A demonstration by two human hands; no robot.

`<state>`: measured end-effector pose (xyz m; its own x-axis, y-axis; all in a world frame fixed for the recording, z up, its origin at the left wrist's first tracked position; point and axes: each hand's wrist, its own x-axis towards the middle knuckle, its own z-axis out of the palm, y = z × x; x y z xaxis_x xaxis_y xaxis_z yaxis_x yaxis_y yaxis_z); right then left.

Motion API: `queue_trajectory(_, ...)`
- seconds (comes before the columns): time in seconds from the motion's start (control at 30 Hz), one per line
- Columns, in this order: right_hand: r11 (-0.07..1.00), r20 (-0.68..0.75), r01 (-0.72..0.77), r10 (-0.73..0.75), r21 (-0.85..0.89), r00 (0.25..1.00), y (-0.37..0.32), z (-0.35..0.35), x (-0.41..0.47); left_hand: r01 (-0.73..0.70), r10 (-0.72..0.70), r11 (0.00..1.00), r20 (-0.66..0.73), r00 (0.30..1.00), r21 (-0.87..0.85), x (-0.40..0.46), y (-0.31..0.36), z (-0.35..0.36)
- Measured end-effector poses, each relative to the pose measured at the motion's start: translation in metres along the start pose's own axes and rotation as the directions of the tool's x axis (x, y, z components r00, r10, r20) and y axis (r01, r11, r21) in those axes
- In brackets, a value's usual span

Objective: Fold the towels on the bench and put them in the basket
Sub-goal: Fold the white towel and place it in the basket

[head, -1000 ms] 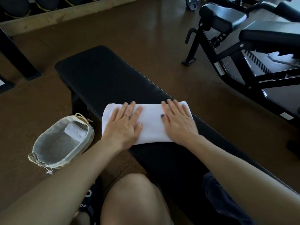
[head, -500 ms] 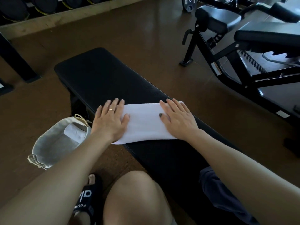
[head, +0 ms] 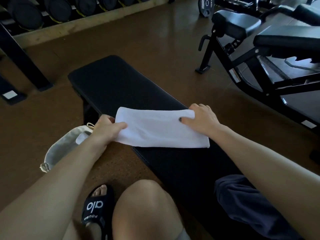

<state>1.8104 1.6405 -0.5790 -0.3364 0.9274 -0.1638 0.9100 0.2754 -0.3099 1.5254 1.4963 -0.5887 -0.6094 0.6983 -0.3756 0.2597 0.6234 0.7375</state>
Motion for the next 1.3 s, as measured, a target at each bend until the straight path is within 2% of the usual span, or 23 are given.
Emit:
queue_trajectory(0.13,0.972,-0.022,-0.086,0.093,0.218,0.995,0.013,-0.008,-0.004,-0.273,0.283,0.956,-0.095,0.954,0.108,0.011,0.012,0.005)
queue_trajectory(0.2,0.93,0.029,-0.182,0.182,0.318,0.983,0.022,-0.009,-0.01,-0.375,0.394,0.915,-0.125,0.911,0.149,0.016,0.018,0.009)
queue_trajectory(0.27,0.899,0.139,-0.293,0.261,0.325,0.955,0.024,-0.01,-0.023,-0.406,0.445,0.878,-0.12,0.888,0.253,0.023,0.02,0.013)
queue_trajectory(0.3,0.924,0.13,-0.3,0.276,0.236,0.952,0.025,-0.01,-0.029,-0.395,0.452,0.85,-0.098,0.887,0.349,0.023,0.022,0.017)
queue_trajectory(0.33,0.966,0.035,-0.247,0.245,0.079,0.969,0.023,-0.011,-0.035,-0.386,0.468,0.794,-0.067,0.881,0.469,0.021,0.025,0.021)
queue_trajectory(0.37,0.987,-0.101,-0.139,0.131,-0.079,0.986,0.019,-0.009,-0.041,-0.402,0.509,0.71,-0.026,0.861,0.578,0.014,0.03,0.027)
queue_trajectory(0.4,0.985,-0.213,0.011,-0.049,-0.174,0.976,0.01,-0.005,-0.048,-0.446,0.564,0.605,0.04,0.825,0.66,0.005,0.036,0.036)
queue_trajectory(0.43,0.969,-0.24,0.172,-0.212,-0.178,0.947,-0.003,0.001,-0.055,-0.499,0.606,0.497,0.127,0.785,0.709,-0.007,0.042,0.047)
queue_trajectory(0.47,0.936,-0.19,0.321,-0.344,-0.142,0.919,-0.018,0.01,-0.062,-0.553,0.622,0.423,0.213,0.753,0.718,-0.017,0.044,0.058)
queue_trajectory(0.53,0.859,-0.012,0.501,-0.505,-0.102,0.863,-0.043,0.035,-0.074,-0.61,0.583,0.371,0.336,0.74,0.7,-0.028,0.038,0.077)
queue_trajectory(0.6,0.834,0.151,0.527,-0.507,-0.164,0.849,-0.046,0.055,-0.085,-0.608,0.509,0.388,0.388,0.768,0.693,-0.023,0.025,0.08)
queue_trajectory(0.67,0.785,0.24,0.557,-0.506,-0.271,0.829,-0.028,0.056,-0.095,-0.611,0.485,0.404,0.407,0.774,0.681,-0.013,0.014,0.071)
queue_trajectory(0.77,0.752,0.274,0.587,-0.521,-0.301,0.808,0.005,0.045,-0.113,-0.594,0.478,0.409,0.392,0.786,0.693,-0.001,0.005,0.055)
queue_trajectory(0.87,0.771,0.34,0.567,-0.471,-0.289,0.814,0.022,0.034,-0.13,-0.543,0.449,0.427,0.352,0.821,0.723,0.006,0.001,0.039)
queue_trajectory(0.97,0.783,0.381,0.574,-0.469,-0.238,0.797,0.02,0.015,-0.124,-0.469,0.478,0.325,0.286,0.831,0.821,0.0,0.003,0.039)
queue_trajectory(1.03,0.836,0.305,0.535,-0.48,-0.126,0.822,0.017,0.0,-0.107,-0.489,0.574,0.275,0.267,0.774,0.828,-0.013,0.013,0.049)
queue_trajectory(1.13,0.917,0.147,0.399,-0.393,-0.018,0.908,0.022,-0.015,-0.079,-0.724,0.717,0.238,0.385,0.581,0.648,-0.046,0.031,0.074)
queue_trajectory(1.23,0.987,0.074,0.159,-0.161,0.03,0.984,0.028,-0.02,-0.053,-0.873,0.69,0.077,0.606,0.396,0.482,-0.076,0.034,0.099)
queue_trajectory(1.3,0.997,0.086,0.015,-0.022,0.078,0.996,0.028,-0.018,-0.04,-0.892,0.634,0.029,0.681,0.366,0.452,-0.081,0.033,0.102)
